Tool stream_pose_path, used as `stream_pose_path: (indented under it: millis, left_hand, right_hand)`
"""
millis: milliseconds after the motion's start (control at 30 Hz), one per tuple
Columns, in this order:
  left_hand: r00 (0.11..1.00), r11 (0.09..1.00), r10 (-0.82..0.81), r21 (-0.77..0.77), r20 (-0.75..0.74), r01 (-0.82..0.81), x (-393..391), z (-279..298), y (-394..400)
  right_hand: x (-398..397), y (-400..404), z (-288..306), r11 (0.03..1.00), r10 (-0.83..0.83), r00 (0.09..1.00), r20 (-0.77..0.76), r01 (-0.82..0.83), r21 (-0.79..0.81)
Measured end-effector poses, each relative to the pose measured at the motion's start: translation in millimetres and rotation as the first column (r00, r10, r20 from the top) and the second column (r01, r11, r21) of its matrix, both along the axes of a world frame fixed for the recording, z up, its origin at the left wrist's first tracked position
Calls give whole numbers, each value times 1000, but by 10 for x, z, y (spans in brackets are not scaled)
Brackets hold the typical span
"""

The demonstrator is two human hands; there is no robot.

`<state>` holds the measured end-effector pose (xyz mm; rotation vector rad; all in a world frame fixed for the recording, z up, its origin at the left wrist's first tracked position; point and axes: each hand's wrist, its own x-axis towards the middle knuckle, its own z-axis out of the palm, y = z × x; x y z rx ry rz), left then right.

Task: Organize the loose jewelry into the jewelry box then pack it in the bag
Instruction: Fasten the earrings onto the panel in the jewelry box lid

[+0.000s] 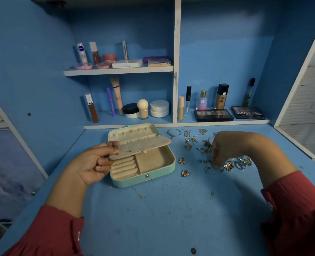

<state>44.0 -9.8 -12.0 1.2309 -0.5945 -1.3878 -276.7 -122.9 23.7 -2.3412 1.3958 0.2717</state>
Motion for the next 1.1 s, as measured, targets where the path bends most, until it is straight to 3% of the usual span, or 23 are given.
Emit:
stream_pose_path:
  millis: [233,500,800,900,1100]
  left_hand:
    - [1000,1000,-10,0,-4,10,-2,3,6]
    - [1000,1000,-12,0,-4,12,16,-3,2]
    - [1000,1000,-16,-1,-14,16,19,-3,7]
    - [1000,1000,-13,-9,-7,13,7,1,8]
    - [1000,1000,-21,-2,-2,21,-2,10,11]
  right_hand:
    - [163,-5,-92,994,52,957,285,-22,-105]
    - [338,-80,-281,980,119,984,130,-96,-172]
    - [203,-37,-131,991,73,958,276,-40,-125]
    - [71,-22,-37,999,41,985,166,-35,-40]
    - [63,-5,-41,999,20,1000,18,-19,-32]
